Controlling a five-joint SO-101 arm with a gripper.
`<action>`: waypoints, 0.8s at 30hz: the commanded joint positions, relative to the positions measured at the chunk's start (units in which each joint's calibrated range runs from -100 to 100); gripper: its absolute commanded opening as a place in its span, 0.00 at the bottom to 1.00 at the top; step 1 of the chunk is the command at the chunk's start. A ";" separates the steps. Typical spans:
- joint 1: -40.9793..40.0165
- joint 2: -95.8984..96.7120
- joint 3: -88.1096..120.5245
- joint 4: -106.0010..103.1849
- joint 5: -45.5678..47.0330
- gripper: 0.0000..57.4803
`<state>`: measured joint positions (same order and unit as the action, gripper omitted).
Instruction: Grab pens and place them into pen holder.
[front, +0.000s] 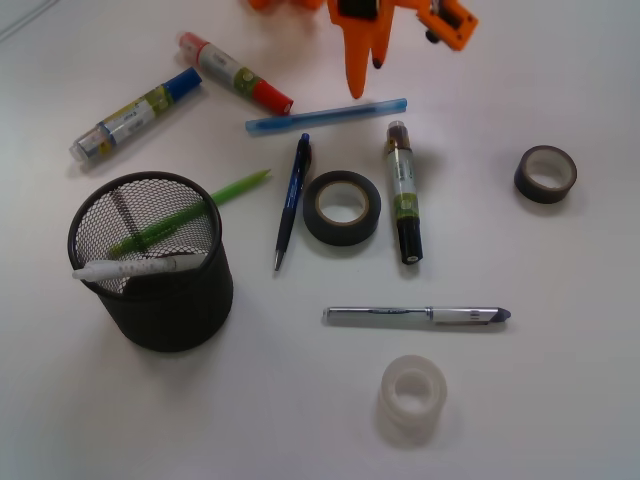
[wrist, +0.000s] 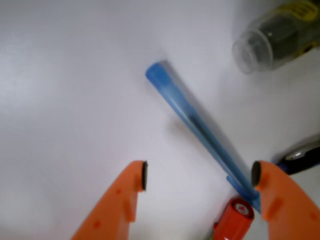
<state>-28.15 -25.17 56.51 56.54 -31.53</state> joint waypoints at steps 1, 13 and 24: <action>-0.37 8.39 -7.96 0.32 1.17 0.42; -0.37 25.39 -17.84 0.32 2.39 0.37; -0.29 33.63 -17.93 0.32 4.35 0.10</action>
<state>-28.23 5.23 38.27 56.29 -28.21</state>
